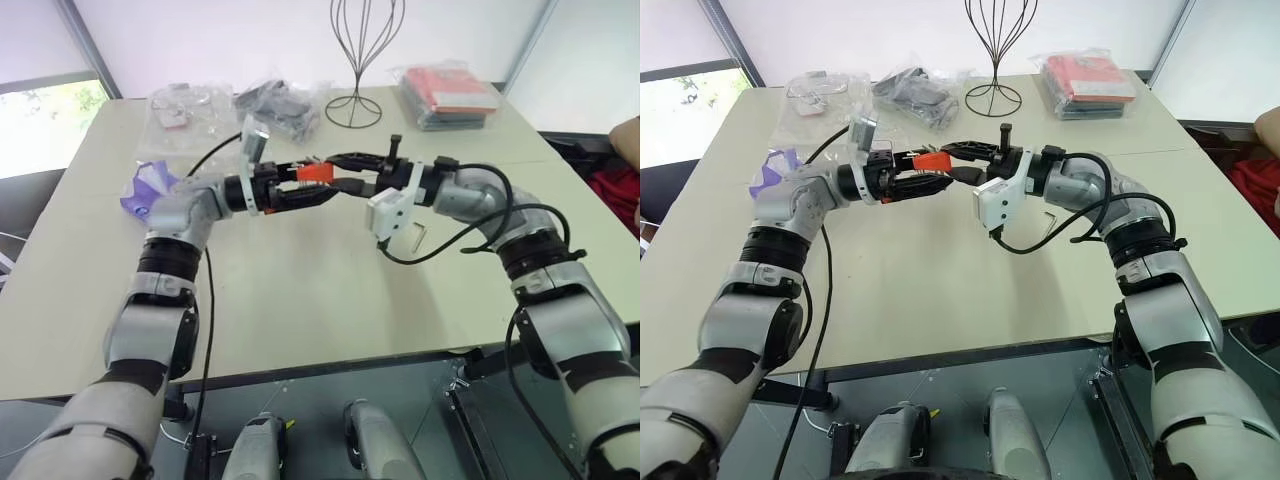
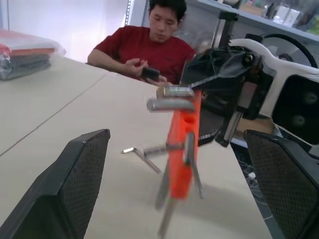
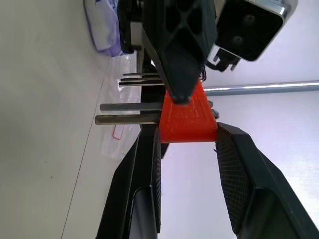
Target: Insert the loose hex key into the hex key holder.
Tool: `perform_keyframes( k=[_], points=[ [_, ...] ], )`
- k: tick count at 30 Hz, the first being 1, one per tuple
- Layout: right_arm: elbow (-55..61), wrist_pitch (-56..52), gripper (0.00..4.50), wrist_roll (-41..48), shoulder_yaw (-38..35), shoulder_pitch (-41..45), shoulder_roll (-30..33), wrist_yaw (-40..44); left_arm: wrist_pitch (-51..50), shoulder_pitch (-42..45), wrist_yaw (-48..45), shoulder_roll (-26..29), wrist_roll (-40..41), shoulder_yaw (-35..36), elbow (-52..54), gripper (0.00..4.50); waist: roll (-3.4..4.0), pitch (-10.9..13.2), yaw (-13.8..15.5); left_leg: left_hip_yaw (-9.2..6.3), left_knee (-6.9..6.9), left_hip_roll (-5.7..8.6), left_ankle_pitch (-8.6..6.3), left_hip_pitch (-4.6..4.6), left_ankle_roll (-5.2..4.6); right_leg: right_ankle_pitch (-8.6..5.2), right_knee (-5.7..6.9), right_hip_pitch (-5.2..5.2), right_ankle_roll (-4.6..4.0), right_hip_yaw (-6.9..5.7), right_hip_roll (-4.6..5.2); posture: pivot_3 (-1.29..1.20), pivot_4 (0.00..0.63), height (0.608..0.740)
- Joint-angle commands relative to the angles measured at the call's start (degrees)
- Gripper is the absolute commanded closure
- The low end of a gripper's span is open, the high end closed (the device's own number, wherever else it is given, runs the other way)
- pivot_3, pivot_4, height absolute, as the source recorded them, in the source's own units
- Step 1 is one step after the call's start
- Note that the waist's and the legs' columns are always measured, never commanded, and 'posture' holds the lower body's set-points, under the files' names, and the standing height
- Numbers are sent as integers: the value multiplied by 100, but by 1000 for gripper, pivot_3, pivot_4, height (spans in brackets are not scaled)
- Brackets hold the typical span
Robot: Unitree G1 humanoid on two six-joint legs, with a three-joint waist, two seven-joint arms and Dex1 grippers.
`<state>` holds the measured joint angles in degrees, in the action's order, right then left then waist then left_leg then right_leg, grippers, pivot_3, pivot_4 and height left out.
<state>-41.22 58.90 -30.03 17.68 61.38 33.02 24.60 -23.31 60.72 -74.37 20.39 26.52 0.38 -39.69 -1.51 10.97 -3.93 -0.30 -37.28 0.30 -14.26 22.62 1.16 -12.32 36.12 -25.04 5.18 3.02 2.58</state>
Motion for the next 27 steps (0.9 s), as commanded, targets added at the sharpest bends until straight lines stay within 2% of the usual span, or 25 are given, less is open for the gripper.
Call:
perform_keyframes(
  k=[1,13,14,16,21,22,27],
  points=[
    [322,-75,3510,192,-66,-28,70,-4,111,142,-88,-30,-3,117,37,0,0,0,-1,-1,1,0,0,0,0,0,0,0,0,0,0,0,150,740],
    [253,-167,3510,197,-42,-65,77,56,150,29,-175,27,-110,155,85,0,0,0,-2,-3,-1,-1,0,-2,0,0,4,1,0,0,-3,0,150,740],
    [254,-177,3510,202,-39,-62,62,56,161,7,-195,30,-128,132,106,531,0,0,-2,-3,-1,-1,0,-2,0,0,4,1,0,0,-3,0,150,740],
    [263,-195,3510,213,-36,-60,45,57,172,-22,-219,29,-148,109,132,1240,0,0,-3,-3,-1,-1,0,-2,0,0,4,1,0,0,-3,0,150,740],
    [287,-185,3510,211,-24,-101,72,66,146,-19,-200,13,-157,149,142,4103,0,0,-4,-3,-1,-1,0,-3,0,0,4,1,0,0,-3,0,150,740],
    [283,-181,3510,203,-18,-106,76,64,152,-14,-203,16,-169,157,132,4424,0,0,0,-3,-1,-1,0,-3,0,0,4,1,0,0,-3,0,150,740],
    [315,-142,3510,184,9,-153,107,87,132,14,-222,25,-173,188,107,4424,0,0,-2,-3,-2,-1,0,-3,0,0,4,3,0,-1,-3,0,150,740]
  ],
)
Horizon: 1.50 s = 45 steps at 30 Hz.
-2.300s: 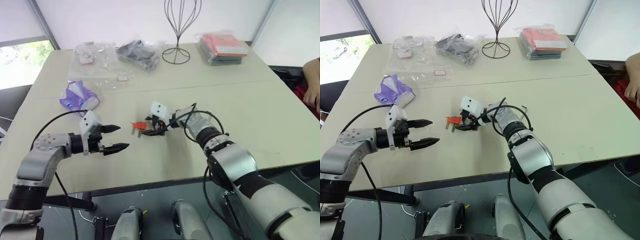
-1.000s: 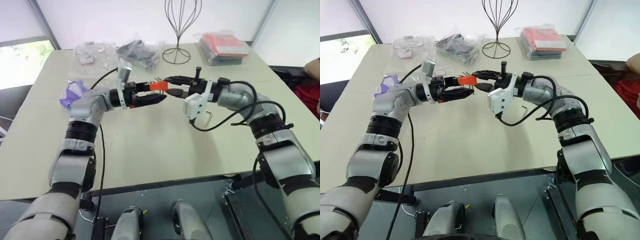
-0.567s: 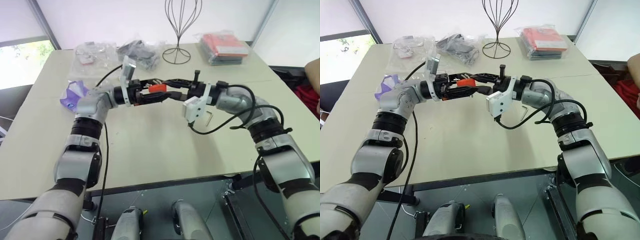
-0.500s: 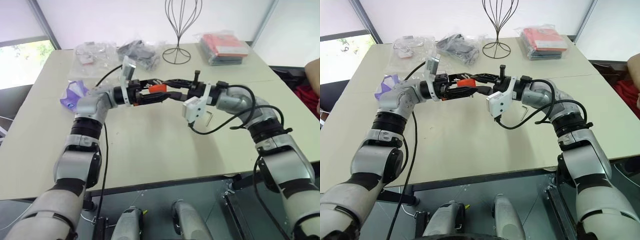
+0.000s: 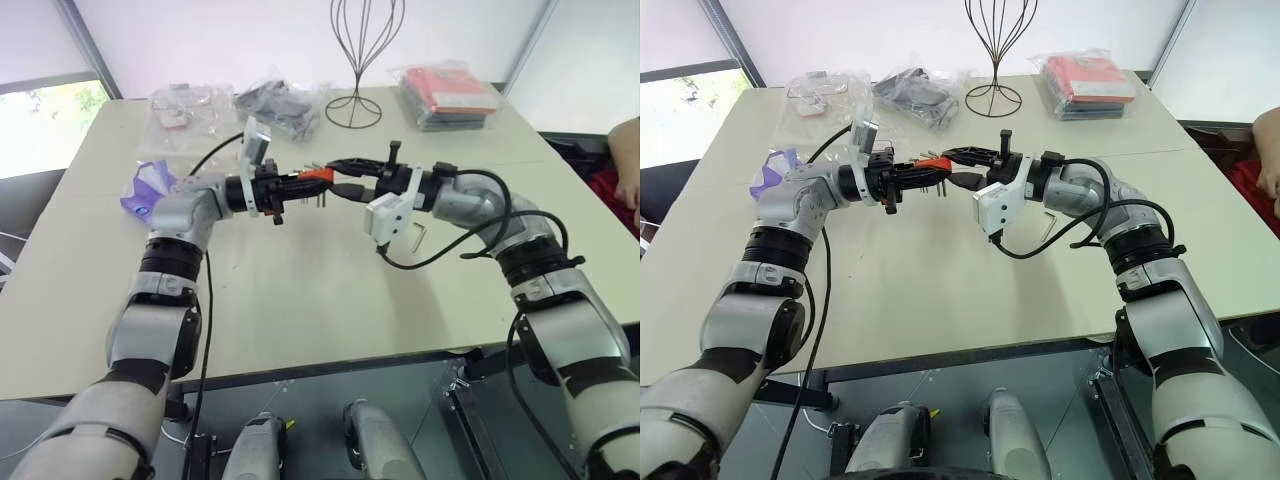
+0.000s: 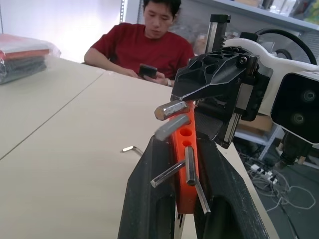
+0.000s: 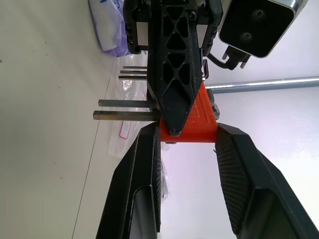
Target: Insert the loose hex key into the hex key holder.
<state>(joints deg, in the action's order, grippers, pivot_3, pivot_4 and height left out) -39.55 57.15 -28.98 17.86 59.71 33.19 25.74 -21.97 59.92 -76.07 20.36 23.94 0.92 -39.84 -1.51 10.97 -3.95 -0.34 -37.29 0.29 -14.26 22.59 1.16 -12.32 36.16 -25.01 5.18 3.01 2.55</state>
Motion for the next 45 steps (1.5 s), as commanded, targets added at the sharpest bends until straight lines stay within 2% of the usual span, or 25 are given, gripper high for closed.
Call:
perform_keyframes(
  k=[1,6,8,9,11,12,14,18,20,21,24,27,29,31,33,36,42,45],
  points=[
    [167,38,3510,79,-4,-8,96,-17,12,101,-67,30,73,122,119,4424,0,0,0,0,0,0,0,0,0,0,0,0,0,0,0,0,150,740],
    [218,75,3510,11,46,-74,132,20,81,125,-85,45,-10,88,88,4424,0,0,0,0,0,0,0,0,0,0,0,0,0,0,0,0,150,740],
    [214,49,3510,347,60,-167,146,301,95,142,-86,42,-35,102,60,4424,0,0,1,0,0,0,0,0,0,0,0,0,0,0,0,0,150,740],
    [223,21,2485,467,62,-205,159,420,97,146,-88,43,-47,106,52,4500,0,0,1,0,0,0,0,0,0,0,0,1,0,0,0,0,150,740],
    [239,-27,1646,486,56,-254,205,502,97,149,-92,42,-61,113,43,4500,0,0,2,-1,-1,0,0,-1,0,0,0,2,0,0,0,0,150,740],
    [243,-48,1013,473,50,-270,224,517,97,148,-93,42,-65,113,39,4500,0,0,1,-1,-1,0,0,-1,0,0,0,2,0,0,0,0,150,740],
    [254,-100,56,386,22,-315,278,460,89,119,-93,38,-76,97,53,4500,0,0,0,0,-1,0,0,-1,0,0,0,2,0,0,0,0,150,740],
    [240,-564,56,180,-116,-549,534,299,166,-19,-155,88,-191,-34,181,4500,0,0,7,-1,-1,0,0,-3,0,0,1,3,0,0,0,0,150,740],
    [235,-1628,56,535,-360,-830,615,584,338,-126,-216,169,-350,-152,264,4500,0,0,11,-1,-2,1,0,-4,0,0,0,6,0,0,0,0,150,740],
    [303,-2451,56,829,-621,-989,583,682,530,-225,-301,250,-488,-268,340,4500,0,0,14,-1,-1,0,0,-6,0,0,-1,9,0,0,1,0,150,740],
    [1396,-6680,56,2035,-1816,-1424,133,870,1049,-601,-576,502,-804,-607,755,4500,0,0,23,-3,-4,-11,0,-9,0,0,3,14,-1,1,3,0,150,740],
    [2586,-10085,56,2655,-2255,-1323,-151,1100,948,-776,-623,541,-710,-631,1149,4500,2,1,35,-20,-5,-20,0,-9,0,1,11,7,-3,1,7,0,150,740],
    [3120,-11882,56,2939,-2405,-1128,-226,1104,989,-900,-615,534,-702,-674,1394,4500,4,1,36,-23,-10,-22,0,-8,0,1,16,4,-4,0,5,0,150,740],
    [3481,-12996,56,2990,-2431,-1059,-235,892,930,-1005,-528,457,-644,-664,1607,4500,8,-2,65,-24,-10,-22,0,-10,-1,1,16,4,-5,-1,3,0,150,740],
    [3835,-13403,56,2920,-2274,-1133,-179,646,836,-1097,-423,362,-581,-637,1768,4500,9,-3,133,-23,-12,-19,0,-13,-1,1,16,7,-5,-3,1,0,150,740],
    [4030,-13913,56,2819,-2129,-1126,-429,133,753,-1301,-284,218,-508,-651,2003,4500,9,-3,150,-8,-11,-14,0,-9,-1,0,8,7,-4,-2,3,0,150,740],
    [3561,-14377,56,2805,-2629,-983,-1165,-710,830,-1614,-17,-54,-501,-644,2130,4500,8,-3,150,-2,-15,-11,0,8,-1,2,2,-1,-1,-3,6,0,150,740],
    [3328,-14063,56,2729,-2427,-1126,-1265,-1002,838,-1724,137,-192,-482,-647,2194,4500,8,-3,149,-3,-14,-12,0,7,-1,2,4,0,-1,-3,5,0,150,740]
  ],
)
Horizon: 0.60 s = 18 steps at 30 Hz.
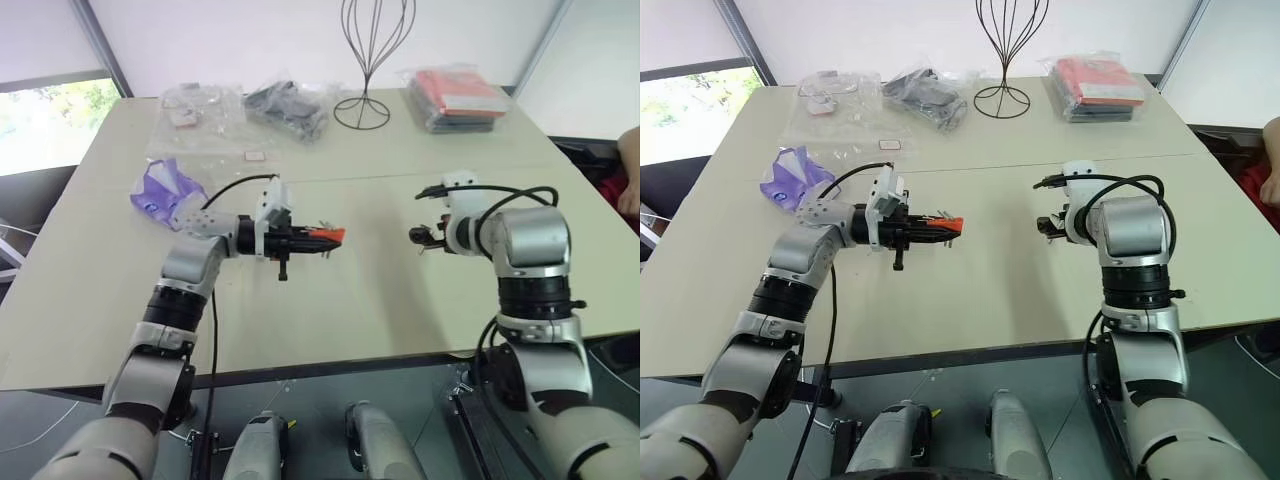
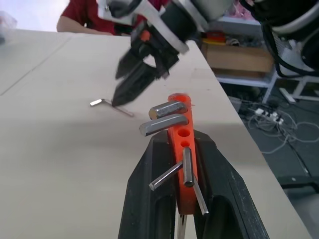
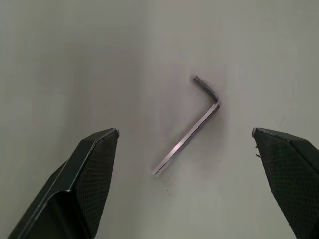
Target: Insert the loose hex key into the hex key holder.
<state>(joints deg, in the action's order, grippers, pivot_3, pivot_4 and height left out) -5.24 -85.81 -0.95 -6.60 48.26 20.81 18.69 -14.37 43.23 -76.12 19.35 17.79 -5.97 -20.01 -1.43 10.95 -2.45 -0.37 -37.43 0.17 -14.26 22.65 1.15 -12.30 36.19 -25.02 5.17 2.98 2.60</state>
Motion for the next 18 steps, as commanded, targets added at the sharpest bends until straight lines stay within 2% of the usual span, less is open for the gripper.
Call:
perform_keyframes(
  k=[1,10,13,18],
  points=[
    [-318,450,56,-99,2,67,-112,-443,101,-92,187,-128,119,24,236,4500,0,0,-2,0,0,0,0,0,0,0,0,0,0,0,0,0,150,740],
    [-2530,1974,56,-62,-148,674,-384,-1145,168,-321,373,-155,82,-31,429,4500,-2,-1,-44,2,-2,1,0,-33,-1,0,-5,32,0,1,-9,0,150,740],
    [-2954,2125,917,-15,-101,810,-456,-1172,155,-485,460,-137,93,-47,601,4500,-4,-3,-93,2,-5,0,0,-40,-1,0,-6,42,-1,1,-9,0,150,740],
    [-2705,1864,3514,-59,174,618,-470,-1165,127,-611,597,-65,104,-9,746,4500,-5,-4,-87,-4,-6,-1,1,-38,-1,-1,-6,43,0,0,-7,0,150,740]
  ],
)
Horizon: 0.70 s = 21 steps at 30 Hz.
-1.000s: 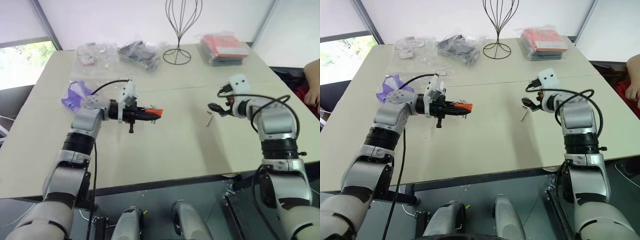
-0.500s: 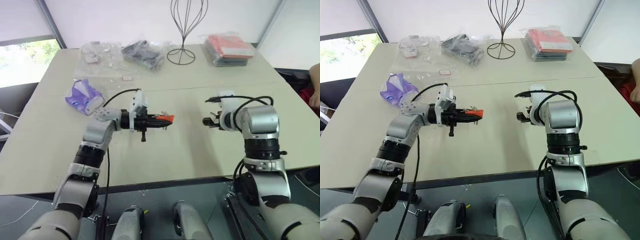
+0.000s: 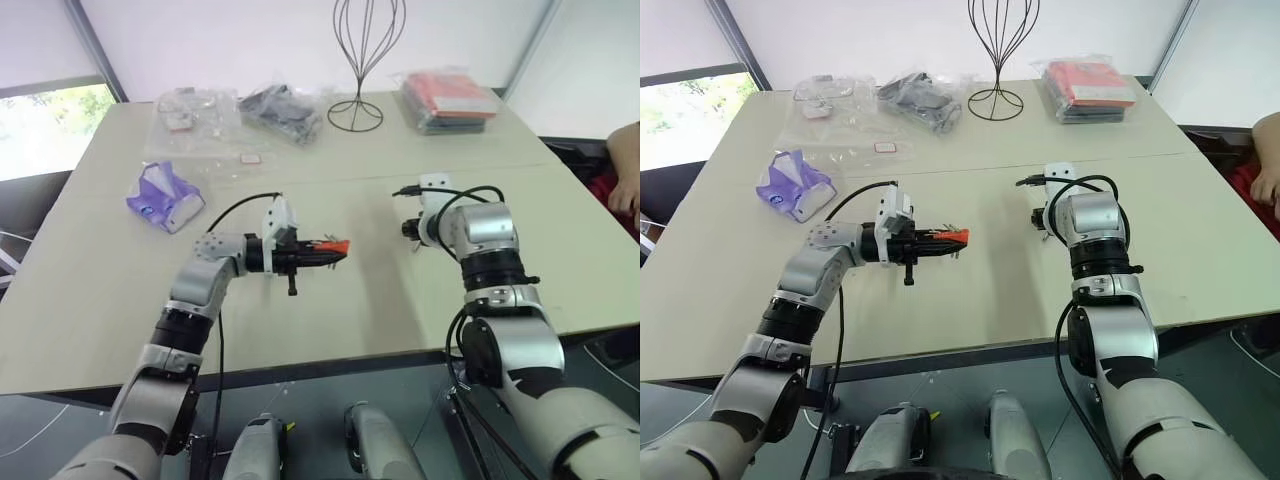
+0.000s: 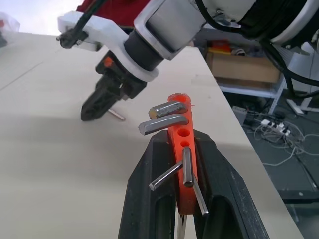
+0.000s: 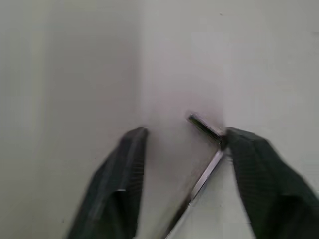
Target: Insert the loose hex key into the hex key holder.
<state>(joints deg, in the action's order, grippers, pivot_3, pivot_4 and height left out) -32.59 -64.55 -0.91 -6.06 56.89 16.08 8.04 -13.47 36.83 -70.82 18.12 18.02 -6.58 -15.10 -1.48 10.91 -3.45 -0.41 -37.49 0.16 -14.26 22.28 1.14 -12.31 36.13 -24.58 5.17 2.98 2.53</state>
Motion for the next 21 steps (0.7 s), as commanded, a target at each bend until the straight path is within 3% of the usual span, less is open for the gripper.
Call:
perform_keyframes(
  k=[1,2,7,13,21],
  points=[
    [111,-326,3981,-62,159,-296,-2,-104,38,22,87,69,84,58,262,4500,0,0,33,-1,0,0,0,1,0,0,0,0,1,0,1,0,150,740],
    [261,-469,4456,-38,194,-379,-20,-92,34,15,102,80,92,63,275,4500,-1,-1,46,-4,0,0,0,2,0,-1,-1,0,2,-1,2,0,150,740],
    [921,-733,4456,-19,370,-759,-9,-35,59,38,133,105,104,43,238,4500,-11,-8,96,-9,10,-1,-1,4,-1,-3,-6,0,2,-7,3,0,150,740],
    [1086,-299,4456,45,169,-645,190,-13,155,259,115,92,76,77,-96,4500,-11,-8,97,-10,13,0,-1,5,-1,-3,-9,0,2,-9,3,0,150,740],
    [1527,2506,4456,-540,1212,-907,1067,663,405,504,94,18,19,61,-573,4500,-3,-2,75,-3,22,10,-1,18,-2,-7,-36,-7,9,-8,4,0,150,740]
  ],
)
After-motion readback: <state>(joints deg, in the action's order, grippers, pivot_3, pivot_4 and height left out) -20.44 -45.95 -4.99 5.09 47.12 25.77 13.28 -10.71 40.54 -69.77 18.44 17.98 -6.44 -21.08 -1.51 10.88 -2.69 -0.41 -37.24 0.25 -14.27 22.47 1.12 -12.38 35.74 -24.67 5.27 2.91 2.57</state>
